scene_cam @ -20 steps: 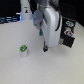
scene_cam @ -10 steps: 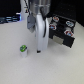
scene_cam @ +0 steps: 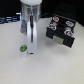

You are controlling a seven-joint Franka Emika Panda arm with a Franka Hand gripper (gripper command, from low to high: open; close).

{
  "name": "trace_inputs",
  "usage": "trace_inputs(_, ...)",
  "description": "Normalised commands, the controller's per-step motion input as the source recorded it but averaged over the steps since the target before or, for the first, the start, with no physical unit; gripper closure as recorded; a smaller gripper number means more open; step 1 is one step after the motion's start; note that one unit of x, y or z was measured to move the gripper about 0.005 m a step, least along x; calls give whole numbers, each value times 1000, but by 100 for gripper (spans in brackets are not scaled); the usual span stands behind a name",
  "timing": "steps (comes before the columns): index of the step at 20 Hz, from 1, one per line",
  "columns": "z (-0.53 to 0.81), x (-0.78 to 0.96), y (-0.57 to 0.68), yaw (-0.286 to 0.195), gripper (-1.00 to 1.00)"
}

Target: Open the kcup holder, insert the kcup into the holder, and close the kcup holder

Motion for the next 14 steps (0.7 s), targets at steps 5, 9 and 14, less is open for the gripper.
trace_inputs(5, -344, -228, -431, -306, -100)
trace_inputs(9, -133, -25, -395, -305, -100)
trace_inputs(14, -31, 161, -172, -232, -100)
